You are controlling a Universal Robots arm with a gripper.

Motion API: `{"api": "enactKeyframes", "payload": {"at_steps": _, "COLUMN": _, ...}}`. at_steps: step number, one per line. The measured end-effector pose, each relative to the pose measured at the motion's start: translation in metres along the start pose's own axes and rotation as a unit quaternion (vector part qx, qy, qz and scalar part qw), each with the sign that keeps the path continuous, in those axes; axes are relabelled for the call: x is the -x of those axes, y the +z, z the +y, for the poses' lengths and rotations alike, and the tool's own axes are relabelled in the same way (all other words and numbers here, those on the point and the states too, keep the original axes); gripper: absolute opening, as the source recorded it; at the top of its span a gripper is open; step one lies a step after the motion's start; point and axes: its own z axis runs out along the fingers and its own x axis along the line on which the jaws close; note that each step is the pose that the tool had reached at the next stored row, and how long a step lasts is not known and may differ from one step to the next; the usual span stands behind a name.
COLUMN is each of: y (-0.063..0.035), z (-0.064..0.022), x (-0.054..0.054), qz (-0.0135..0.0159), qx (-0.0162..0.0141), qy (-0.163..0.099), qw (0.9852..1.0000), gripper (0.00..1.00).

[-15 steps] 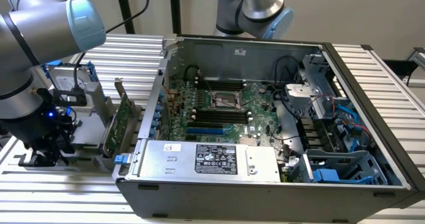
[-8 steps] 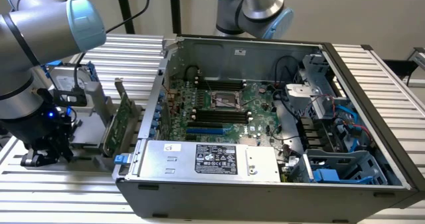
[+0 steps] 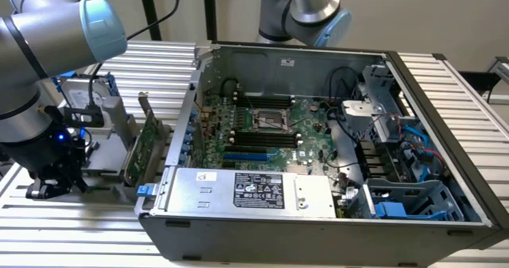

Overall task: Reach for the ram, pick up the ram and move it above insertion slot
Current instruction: 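Pick up the ram and move it above insertion slot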

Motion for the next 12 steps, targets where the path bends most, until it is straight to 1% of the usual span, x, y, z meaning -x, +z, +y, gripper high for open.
{"api": "enactKeyframes", "payload": {"at_steps": 4, "y": 0.0, "z": 0.0, "x": -0.0002, "qz": 0.0, "qx": 0.0007, "qy": -0.001, "qw": 1.0, "gripper": 0.14}}
{"api": "enactKeyframes", "payload": {"at_steps": 8, "y": -0.0001, "z": 0.0, "x": -0.0007, "qz": 0.0014, "qx": 0.0025, "qy": -0.003, "qw": 1.0, "gripper": 0.14}}
{"api": "enactKeyframes", "payload": {"at_steps": 12, "y": 0.0, "z": 0.0, "x": -0.0008, "qz": 0.0021, "qx": 0.0027, "qy": -0.008, "qw": 1.0, "gripper": 0.14}}
